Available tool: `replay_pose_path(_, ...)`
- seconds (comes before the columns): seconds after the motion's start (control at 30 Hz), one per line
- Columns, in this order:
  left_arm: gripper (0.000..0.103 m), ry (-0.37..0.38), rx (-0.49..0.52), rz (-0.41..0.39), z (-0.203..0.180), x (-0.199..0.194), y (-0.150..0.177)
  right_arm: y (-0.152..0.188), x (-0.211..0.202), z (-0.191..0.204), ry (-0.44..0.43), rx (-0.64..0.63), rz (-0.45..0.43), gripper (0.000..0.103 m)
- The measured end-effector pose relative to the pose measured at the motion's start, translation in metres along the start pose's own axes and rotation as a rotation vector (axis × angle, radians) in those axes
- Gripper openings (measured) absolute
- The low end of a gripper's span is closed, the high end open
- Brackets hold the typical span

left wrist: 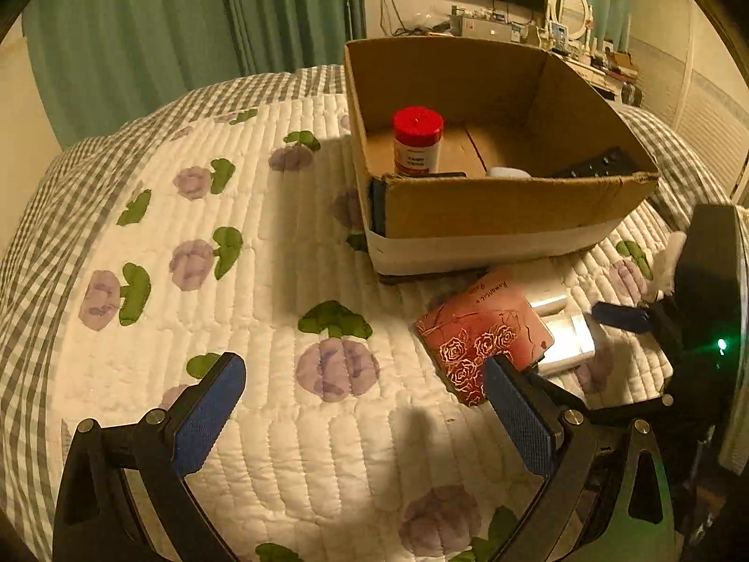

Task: Organize rigid objects
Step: 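Grasp the white rectangular block with the right gripper while the left grasps the pink card case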

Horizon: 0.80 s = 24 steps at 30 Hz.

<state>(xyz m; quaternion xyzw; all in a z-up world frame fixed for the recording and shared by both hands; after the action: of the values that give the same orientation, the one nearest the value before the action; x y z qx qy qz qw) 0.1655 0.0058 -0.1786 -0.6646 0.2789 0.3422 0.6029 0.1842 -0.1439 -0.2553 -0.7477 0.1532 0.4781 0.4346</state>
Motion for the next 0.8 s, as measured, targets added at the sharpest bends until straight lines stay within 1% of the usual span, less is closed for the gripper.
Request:
replay_pose_path(0.07,0.103,-0.008,0.010,0.002,-0.001,0.000,0.002,-0.003,0.004,0.002,-0.015,-0.001,-0.007,0.079)
replay_pose_path(0.1,0.103,-0.012,0.011,0.007,0.000,0.001,0.003,-0.005,0.006,0.002,-0.023,0.000,-0.006,0.067)
replay_pose_path(0.13,0.103,-0.014,0.009,0.012,0.000,0.001,0.003,-0.006,0.007,0.005,-0.043,-0.004,-0.004,0.065)
replay_pose_path(0.27,0.103,-0.022,0.002,0.026,0.001,0.001,0.004,-0.004,-0.003,0.003,-0.005,-0.035,-0.020,0.065)
replay_pose_path(0.43,0.103,-0.035,0.018,0.024,-0.007,-0.001,-0.001,0.009,-0.037,-0.037,0.129,0.006,-0.060,0.065)
replay_pose_path(0.53,0.103,-0.025,0.003,0.046,-0.020,0.003,0.000,0.011,-0.053,-0.064,0.191,0.019,-0.082,0.065)
replay_pose_path(0.63,0.103,-0.014,-0.016,0.066,-0.034,0.009,0.000,0.010,-0.057,-0.089,0.207,0.072,-0.086,0.065)
replay_pose_path(0.7,0.103,-0.011,-0.029,0.084,-0.042,0.016,0.002,0.012,-0.058,-0.094,0.193,0.115,-0.090,0.065)
replay_pose_path(0.8,0.103,0.009,-0.050,0.120,-0.054,0.028,0.004,0.007,-0.054,-0.094,0.189,0.111,-0.096,0.065)
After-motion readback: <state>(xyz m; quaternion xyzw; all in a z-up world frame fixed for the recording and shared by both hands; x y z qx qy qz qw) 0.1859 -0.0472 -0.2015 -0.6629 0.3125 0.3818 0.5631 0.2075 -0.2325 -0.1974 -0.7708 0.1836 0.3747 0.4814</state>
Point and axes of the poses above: each gripper's, at about its wrist camera, not at the fingertips, and x roughly the way its jaws point, z to its left, y to its underside, the point moved 10 cm from there along x, roughly the way its jaws point, and after that the axes turned 10 degrees about -x, right-handed, at the moved point
